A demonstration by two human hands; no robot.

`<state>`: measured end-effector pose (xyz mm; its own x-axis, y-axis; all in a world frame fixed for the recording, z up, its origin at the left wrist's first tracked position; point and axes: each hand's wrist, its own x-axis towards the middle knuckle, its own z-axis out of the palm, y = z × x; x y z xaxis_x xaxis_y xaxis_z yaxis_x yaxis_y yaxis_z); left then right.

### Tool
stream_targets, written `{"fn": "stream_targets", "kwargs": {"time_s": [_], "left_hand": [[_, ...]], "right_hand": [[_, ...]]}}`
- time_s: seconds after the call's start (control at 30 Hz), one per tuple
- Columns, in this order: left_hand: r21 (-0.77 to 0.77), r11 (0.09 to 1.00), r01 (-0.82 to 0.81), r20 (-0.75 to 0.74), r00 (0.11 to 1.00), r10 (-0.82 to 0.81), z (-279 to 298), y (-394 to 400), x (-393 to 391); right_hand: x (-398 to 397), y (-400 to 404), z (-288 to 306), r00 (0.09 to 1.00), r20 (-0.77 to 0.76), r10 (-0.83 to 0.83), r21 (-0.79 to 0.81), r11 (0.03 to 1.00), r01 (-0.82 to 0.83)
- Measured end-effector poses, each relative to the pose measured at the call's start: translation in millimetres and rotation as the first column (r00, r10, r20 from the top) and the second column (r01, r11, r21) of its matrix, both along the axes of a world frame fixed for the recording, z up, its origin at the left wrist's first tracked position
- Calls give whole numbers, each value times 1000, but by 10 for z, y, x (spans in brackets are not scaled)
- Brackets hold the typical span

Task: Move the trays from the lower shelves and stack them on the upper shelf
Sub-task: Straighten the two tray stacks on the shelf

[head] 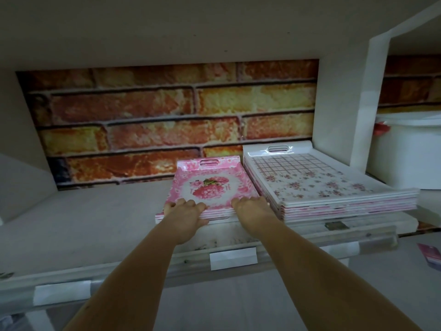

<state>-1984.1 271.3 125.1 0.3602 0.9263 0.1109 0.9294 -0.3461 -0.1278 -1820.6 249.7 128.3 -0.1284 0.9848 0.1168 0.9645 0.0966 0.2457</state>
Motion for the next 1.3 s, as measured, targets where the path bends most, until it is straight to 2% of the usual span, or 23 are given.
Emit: {"fn": "stream_targets", "kwargs": {"time_s": [0.53, 0.83, 1.1, 1.2, 1.3], "left_hand": [[17, 998, -57, 39, 998, 56, -12, -27, 53], [16, 999, -52, 8, 999, 52, 0, -13, 96], [17, 999, -34, 15, 999, 34, 2, -29, 81], [30, 999, -39, 31, 999, 38, 9, -81, 81], [75, 993, -86, -64, 994, 91, 46, -155, 126]], "right_hand": [[76, 39, 3, 997, 27, 79, 11, 997, -79], [112, 44, 5, 999, 17, 49, 12, 999, -49], [145, -108, -11, 993, -102, 65, 32, 998, -63], [260, -250, 45, 965, -207, 160, 140, 981, -133], [389, -422, 225, 900, -343, 268, 316, 935, -158]]}}
